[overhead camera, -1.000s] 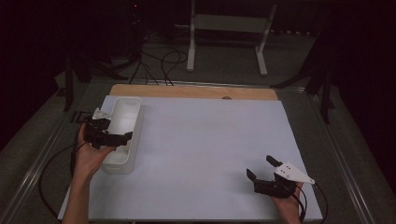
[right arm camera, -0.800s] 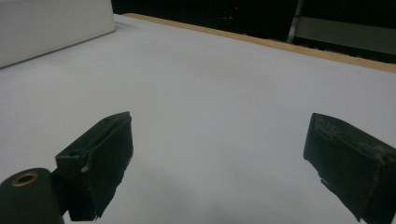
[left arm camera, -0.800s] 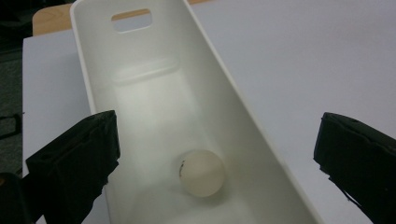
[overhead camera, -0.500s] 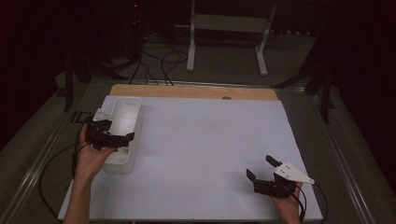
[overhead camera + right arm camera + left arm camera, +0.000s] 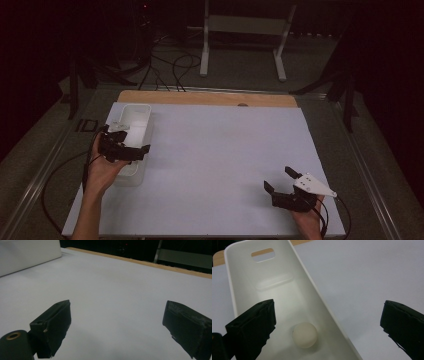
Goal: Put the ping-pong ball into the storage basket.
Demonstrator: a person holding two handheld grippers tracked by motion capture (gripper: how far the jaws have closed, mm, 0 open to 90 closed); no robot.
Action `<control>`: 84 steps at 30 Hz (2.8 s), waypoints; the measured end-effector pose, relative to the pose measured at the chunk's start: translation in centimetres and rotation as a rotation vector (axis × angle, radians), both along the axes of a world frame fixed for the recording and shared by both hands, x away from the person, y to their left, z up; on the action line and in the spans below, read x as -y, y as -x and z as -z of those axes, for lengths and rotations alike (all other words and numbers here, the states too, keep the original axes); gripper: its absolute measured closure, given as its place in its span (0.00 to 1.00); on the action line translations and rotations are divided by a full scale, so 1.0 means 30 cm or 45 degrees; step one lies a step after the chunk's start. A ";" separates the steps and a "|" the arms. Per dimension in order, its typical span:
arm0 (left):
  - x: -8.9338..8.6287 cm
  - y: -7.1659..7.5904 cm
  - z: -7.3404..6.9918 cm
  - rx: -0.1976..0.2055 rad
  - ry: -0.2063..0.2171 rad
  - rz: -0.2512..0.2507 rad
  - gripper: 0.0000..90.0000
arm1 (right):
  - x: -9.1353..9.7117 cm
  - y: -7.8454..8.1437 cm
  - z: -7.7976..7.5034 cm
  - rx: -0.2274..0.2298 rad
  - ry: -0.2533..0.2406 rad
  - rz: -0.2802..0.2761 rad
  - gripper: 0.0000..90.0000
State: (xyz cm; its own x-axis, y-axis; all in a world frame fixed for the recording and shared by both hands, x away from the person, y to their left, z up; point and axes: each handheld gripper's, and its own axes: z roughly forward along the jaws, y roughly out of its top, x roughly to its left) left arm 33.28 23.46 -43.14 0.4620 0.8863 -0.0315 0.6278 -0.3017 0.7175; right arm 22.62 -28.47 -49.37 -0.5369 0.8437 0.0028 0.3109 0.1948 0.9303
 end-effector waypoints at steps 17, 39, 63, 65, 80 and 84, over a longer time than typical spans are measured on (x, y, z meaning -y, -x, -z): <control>0.037 0.020 0.011 0.030 0.002 0.080 0.01 | 0.002 0.001 -0.001 0.003 0.003 0.002 0.09; 0.092 0.056 0.021 0.068 -0.022 0.178 0.00 | 0.003 0.002 -0.002 0.004 0.001 0.005 0.09; 0.147 0.103 0.043 0.074 0.018 0.291 0.00 | 0.001 0.001 -0.001 0.003 0.003 0.001 0.09; 0.149 0.106 0.043 0.074 0.019 0.294 0.00 | 0.001 0.001 -0.001 0.002 0.003 0.000 0.09; 0.177 0.129 0.075 0.089 0.047 0.360 0.01 | 0.000 0.001 0.000 -0.001 0.006 0.002 0.09; 0.183 0.139 0.084 0.096 0.052 0.374 0.01 | 0.001 0.001 0.000 0.000 0.003 0.001 0.09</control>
